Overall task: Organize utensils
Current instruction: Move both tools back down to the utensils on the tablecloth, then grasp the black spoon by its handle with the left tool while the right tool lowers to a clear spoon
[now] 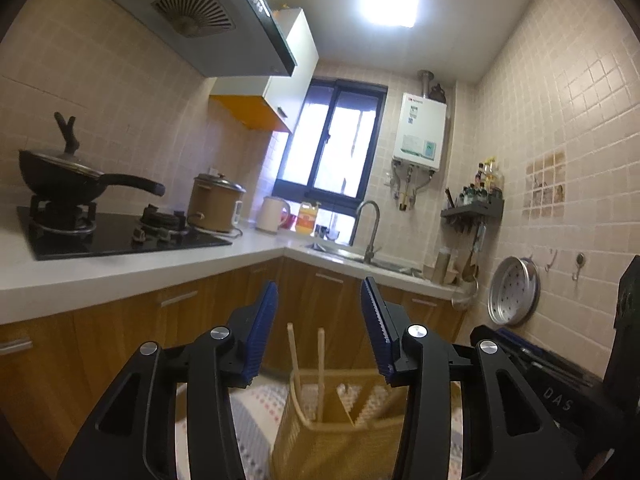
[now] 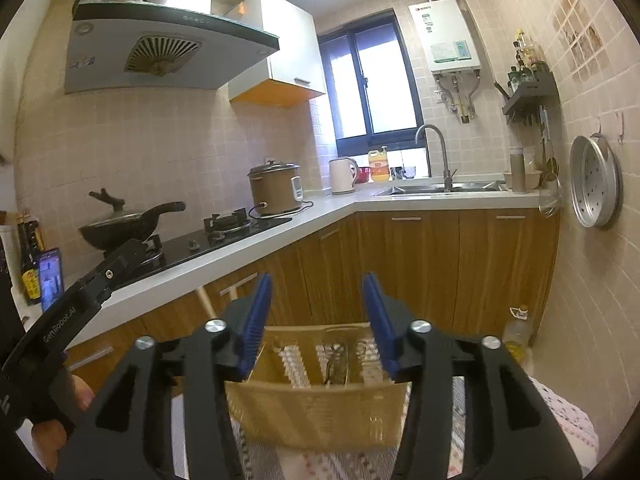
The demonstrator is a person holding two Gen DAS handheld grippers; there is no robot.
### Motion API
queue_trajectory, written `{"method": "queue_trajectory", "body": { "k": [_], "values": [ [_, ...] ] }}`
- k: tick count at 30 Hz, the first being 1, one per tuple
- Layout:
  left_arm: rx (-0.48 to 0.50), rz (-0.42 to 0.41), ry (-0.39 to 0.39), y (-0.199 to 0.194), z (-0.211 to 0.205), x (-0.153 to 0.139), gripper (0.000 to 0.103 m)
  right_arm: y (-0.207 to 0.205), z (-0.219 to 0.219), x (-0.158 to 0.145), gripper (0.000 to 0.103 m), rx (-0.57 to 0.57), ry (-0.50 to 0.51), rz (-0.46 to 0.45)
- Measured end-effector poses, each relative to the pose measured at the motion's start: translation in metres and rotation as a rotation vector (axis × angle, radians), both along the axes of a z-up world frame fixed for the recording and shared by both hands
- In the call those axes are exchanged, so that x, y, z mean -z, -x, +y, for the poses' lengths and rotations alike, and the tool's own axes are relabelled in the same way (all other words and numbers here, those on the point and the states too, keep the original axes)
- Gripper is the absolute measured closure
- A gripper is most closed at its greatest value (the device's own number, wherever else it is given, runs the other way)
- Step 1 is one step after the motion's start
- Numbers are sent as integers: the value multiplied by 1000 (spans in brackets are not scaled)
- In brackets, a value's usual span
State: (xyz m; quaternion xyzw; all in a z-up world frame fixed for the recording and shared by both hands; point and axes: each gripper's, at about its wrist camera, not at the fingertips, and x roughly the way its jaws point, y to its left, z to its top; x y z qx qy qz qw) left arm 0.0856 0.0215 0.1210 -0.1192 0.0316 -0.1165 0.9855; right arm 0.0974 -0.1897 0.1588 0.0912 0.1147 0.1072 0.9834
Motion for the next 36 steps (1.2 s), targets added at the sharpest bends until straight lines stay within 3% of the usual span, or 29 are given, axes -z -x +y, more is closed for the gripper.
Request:
{"method": "queue_trajectory", "body": {
  "k": [4, 9, 12, 16, 21, 27, 36],
  "values": [
    [36, 61, -14, 24, 2, 5, 57, 36, -10, 1, 58, 4, 1, 33],
    [192, 266, 62, 34, 12, 23, 55, 61, -13, 10, 53, -4, 63, 124],
    [225, 359, 41, 36, 8, 39, 55, 70, -15, 24, 53, -9, 85, 194],
    [277, 523, -34, 30, -6, 78, 55, 67, -19, 64, 53, -64, 64, 332],
    [317, 724, -78, 19, -16, 136, 55, 64, -19, 112, 53, -101, 57, 400],
    [334, 803, -110, 15, -27, 161, 55, 57, -17, 147, 53, -136, 29, 486],
    [260, 829, -218, 16, -49, 173, 55, 50, -30, 148, 53, -87, -19, 518]
  ]
}}
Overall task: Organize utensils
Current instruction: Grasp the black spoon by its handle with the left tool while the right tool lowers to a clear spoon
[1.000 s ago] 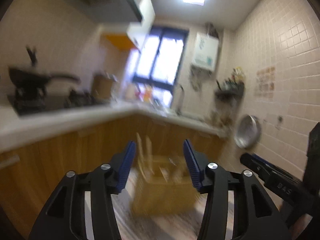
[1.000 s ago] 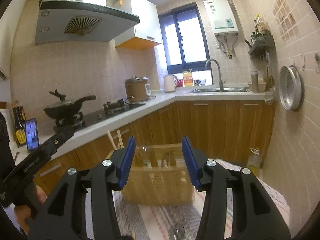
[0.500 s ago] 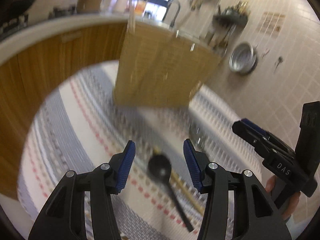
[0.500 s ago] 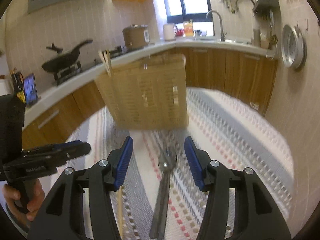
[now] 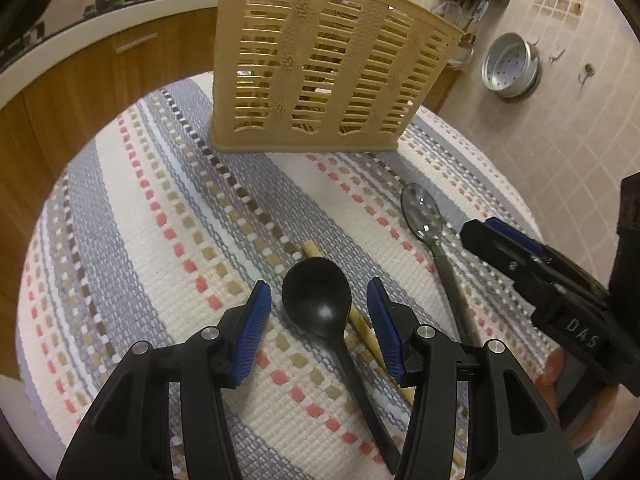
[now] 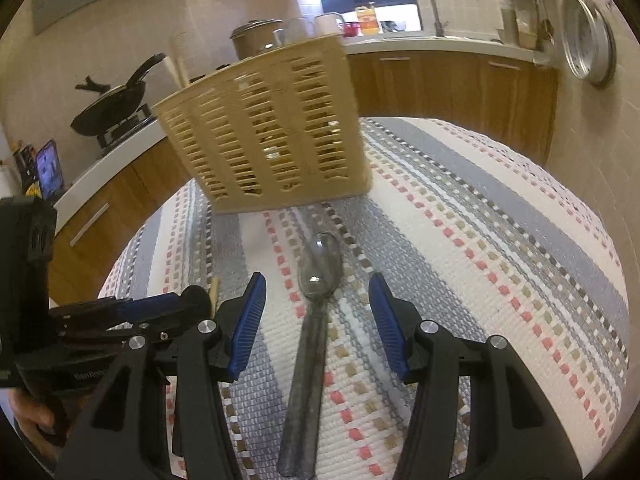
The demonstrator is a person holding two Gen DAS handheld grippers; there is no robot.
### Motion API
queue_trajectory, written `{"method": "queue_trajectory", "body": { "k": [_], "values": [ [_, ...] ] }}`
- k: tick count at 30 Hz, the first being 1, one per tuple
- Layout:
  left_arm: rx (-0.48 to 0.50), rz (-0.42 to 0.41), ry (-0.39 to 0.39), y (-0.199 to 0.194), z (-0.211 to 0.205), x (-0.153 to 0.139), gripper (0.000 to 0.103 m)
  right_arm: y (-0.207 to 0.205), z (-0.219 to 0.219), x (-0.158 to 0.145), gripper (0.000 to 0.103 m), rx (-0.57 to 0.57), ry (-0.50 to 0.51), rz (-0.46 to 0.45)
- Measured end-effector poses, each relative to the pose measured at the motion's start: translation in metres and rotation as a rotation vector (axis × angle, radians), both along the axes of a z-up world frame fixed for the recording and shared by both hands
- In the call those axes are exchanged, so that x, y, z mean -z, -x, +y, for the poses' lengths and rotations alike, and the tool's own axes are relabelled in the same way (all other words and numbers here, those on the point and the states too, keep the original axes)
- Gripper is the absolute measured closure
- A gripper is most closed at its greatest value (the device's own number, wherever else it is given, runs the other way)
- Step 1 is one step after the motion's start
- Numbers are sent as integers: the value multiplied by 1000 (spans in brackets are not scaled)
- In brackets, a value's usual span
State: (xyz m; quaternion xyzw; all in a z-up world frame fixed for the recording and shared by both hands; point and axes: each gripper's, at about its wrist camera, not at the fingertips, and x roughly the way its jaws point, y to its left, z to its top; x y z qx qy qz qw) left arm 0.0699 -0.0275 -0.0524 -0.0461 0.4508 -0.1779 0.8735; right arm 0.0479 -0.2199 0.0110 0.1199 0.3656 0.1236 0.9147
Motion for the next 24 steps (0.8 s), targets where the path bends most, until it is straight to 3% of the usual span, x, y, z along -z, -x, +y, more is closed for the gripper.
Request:
{"method": "queue_trajectory", "body": {
  "k": [5, 6, 8, 11, 14, 21, 24],
  "values": [
    [-38, -18, -74, 2, -12, 1, 56, -5, 0, 3, 53, 4, 3, 32],
    [-54, -30, -106, 4, -14, 1, 67, -6, 0, 4, 53, -2, 3, 40],
    [-66, -45, -130, 3, -19, 2, 68, -12, 2, 6, 53, -19, -2, 73],
    [-64, -48, -90, 5, -11, 2, 69, -16, 2, 6, 54, -44, -17, 117],
    [-79, -70, -22, 8, 8, -4, 69, -12, 8, 3, 63, -87, -26, 139],
    [-87, -101, 20, 10, 37, -11, 69, -3, 42, 17, 82, -144, 98, 191],
    [-81, -88, 42, 7, 40, -6, 69, -3, 44, 17, 82, -129, 105, 189]
  ]
}}
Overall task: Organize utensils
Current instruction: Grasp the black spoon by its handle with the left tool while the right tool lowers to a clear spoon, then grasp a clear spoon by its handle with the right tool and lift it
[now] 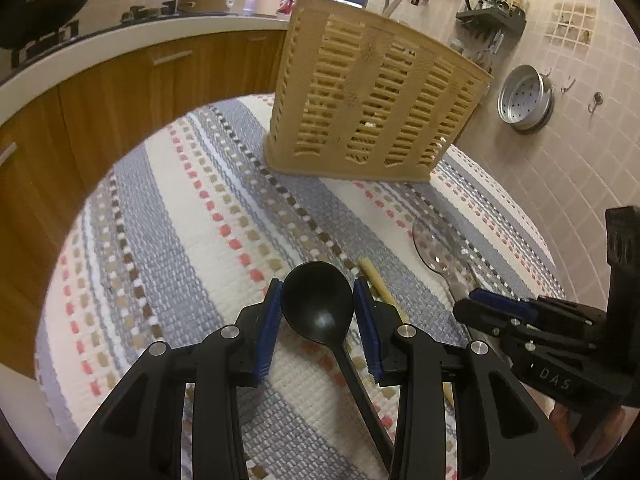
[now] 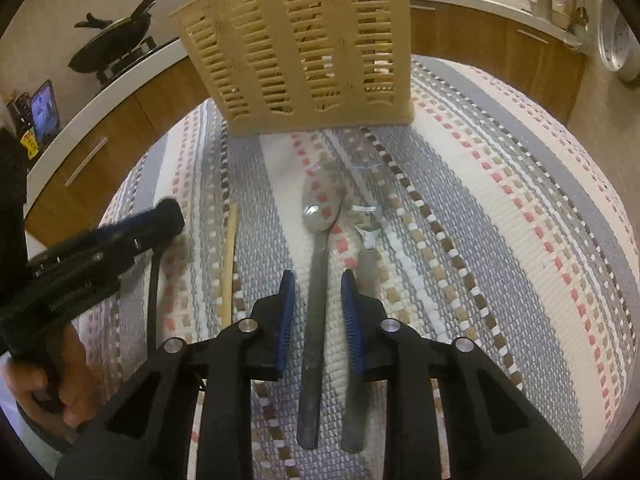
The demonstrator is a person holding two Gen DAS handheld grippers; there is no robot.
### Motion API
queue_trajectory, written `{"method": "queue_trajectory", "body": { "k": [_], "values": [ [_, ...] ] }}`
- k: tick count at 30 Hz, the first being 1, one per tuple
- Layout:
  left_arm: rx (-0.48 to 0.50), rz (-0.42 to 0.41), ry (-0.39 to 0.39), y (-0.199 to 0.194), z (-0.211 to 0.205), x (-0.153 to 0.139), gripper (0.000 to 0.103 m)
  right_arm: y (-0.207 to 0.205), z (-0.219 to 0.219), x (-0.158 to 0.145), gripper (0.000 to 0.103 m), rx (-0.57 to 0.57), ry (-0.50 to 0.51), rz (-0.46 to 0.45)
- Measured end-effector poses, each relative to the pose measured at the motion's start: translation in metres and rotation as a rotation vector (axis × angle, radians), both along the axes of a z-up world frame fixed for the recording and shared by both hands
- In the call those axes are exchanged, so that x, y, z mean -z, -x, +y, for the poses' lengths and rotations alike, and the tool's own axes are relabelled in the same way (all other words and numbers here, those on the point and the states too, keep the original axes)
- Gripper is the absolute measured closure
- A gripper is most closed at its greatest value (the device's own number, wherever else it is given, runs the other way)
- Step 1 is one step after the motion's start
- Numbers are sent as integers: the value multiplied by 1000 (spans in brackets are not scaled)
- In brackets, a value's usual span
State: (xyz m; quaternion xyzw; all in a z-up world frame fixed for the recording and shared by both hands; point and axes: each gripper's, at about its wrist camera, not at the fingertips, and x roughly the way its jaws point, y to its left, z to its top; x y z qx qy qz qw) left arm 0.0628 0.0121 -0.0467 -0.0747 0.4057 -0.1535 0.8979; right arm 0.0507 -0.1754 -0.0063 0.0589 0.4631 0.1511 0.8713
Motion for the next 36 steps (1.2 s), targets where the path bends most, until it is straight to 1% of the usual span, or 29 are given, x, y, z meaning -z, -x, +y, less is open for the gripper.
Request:
{"method": "queue_trajectory", "body": {
  "k": [2, 4, 5, 9, 10, 12, 14, 22, 27, 31, 36],
  "values": [
    [4, 4, 5, -1, -2, 4, 69, -2, 1, 0, 82, 5, 5, 1],
    [13, -22, 20, 2, -1, 1, 69, -7, 4, 0, 82, 6, 32, -2],
    [16, -19, 21, 2, -2, 1, 69, -8, 6, 0, 82, 4, 45, -3],
    [28, -7, 18, 2, -2, 3, 69, -12, 20, -2, 82, 7, 133, 17],
    [29, -6, 24, 2, -2, 4, 69, -11, 24, -2, 83, 11, 164, 19],
    [22, -2, 35, 1, 0, 4, 69, -10, 27, -2, 88, 28, 189, 26],
    [21, 2, 43, 1, 0, 5, 69, -8, 28, -1, 92, 41, 185, 38],
    [62, 7, 51, 0, -5, 7, 69, -4, 15, 2, 92, 114, 106, 51],
    [77, 14, 69, -2, -4, 9, 69, 4, 13, 1, 92, 134, 87, 57],
    [80, 16, 65, -2, -5, 9, 69, 9, 12, 0, 92, 145, 76, 60],
    [88, 13, 57, -2, -7, 10, 69, 17, 10, 0, 92, 165, 86, 47]
  ]
}}
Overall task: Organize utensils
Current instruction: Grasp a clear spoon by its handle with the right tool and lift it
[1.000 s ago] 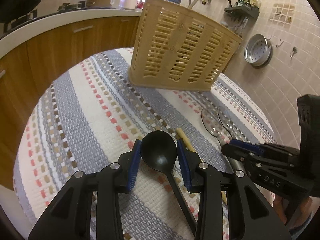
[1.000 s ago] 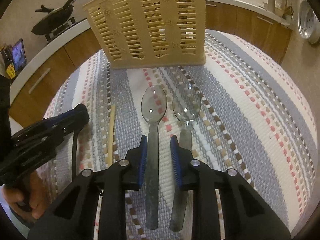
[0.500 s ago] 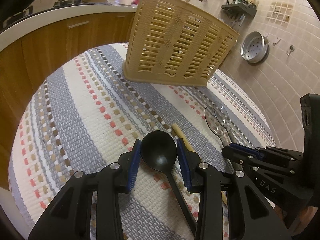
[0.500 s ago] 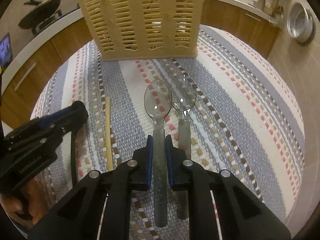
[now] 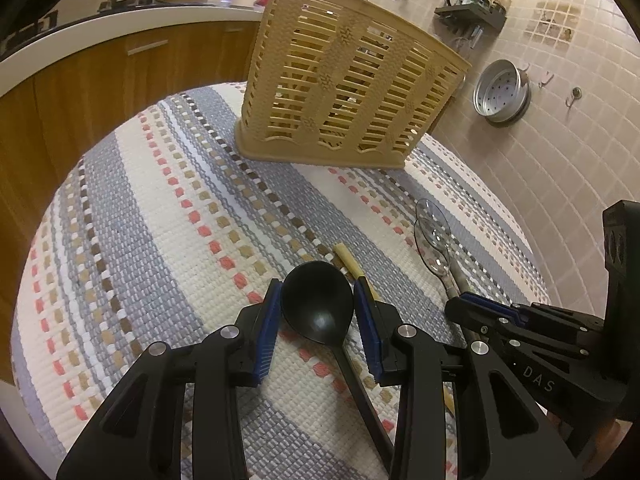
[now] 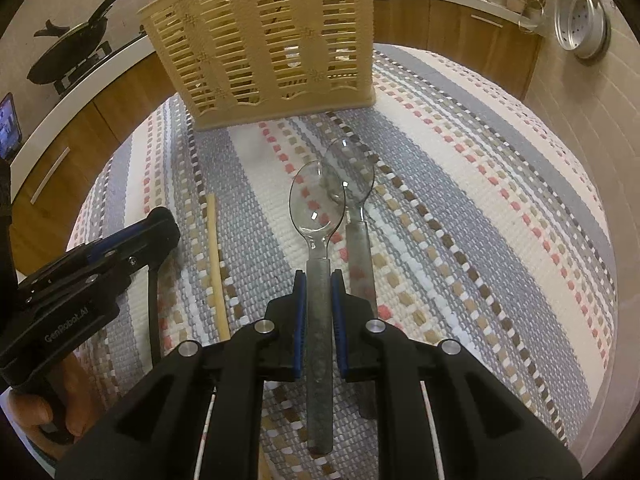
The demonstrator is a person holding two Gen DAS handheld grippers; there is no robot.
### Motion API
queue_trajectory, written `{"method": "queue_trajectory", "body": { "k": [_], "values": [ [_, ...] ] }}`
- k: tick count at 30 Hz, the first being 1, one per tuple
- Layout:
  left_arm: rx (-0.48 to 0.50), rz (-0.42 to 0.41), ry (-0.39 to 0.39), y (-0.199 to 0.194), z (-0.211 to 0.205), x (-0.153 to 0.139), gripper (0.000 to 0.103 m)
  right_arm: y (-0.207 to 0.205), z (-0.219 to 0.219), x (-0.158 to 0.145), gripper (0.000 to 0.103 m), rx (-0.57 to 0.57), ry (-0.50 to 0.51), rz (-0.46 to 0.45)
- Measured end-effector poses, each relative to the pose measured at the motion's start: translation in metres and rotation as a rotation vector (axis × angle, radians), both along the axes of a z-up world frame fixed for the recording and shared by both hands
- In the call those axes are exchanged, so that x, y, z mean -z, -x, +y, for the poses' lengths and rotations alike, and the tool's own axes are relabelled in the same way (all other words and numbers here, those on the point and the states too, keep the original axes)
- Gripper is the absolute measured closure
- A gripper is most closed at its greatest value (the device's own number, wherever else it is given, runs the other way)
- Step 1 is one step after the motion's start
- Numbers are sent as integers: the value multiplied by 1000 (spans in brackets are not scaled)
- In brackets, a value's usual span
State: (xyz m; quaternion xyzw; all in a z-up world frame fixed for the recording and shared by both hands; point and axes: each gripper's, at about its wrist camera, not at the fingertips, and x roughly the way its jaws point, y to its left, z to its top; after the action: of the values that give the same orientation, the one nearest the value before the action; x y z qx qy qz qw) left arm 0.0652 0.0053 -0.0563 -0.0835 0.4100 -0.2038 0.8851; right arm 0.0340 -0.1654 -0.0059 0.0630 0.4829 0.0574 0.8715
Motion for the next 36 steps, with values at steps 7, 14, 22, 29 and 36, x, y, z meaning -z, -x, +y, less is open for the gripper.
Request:
{"method": "queue_trajectory", "body": {
  "k": [7, 14, 22, 29, 36],
  "values": [
    [3, -2, -6, -1, -2, 1, 69, 2, 0, 0, 92, 0, -5, 3],
    [3, 4, 18, -3, 2, 1, 68, -2, -12, 1, 92, -24, -135, 46],
    [1, 24, 78, -4, 13, 2, 68, -20, -20, -5, 68, -71, -155, 76],
    [16, 21, 66, -2, 11, 1, 68, -50, 0, -7, 63, -105, -73, 82],
    [14, 19, 51, -4, 5, 2, 69, -67, 31, -8, 62, -122, 96, 87]
  ]
}}
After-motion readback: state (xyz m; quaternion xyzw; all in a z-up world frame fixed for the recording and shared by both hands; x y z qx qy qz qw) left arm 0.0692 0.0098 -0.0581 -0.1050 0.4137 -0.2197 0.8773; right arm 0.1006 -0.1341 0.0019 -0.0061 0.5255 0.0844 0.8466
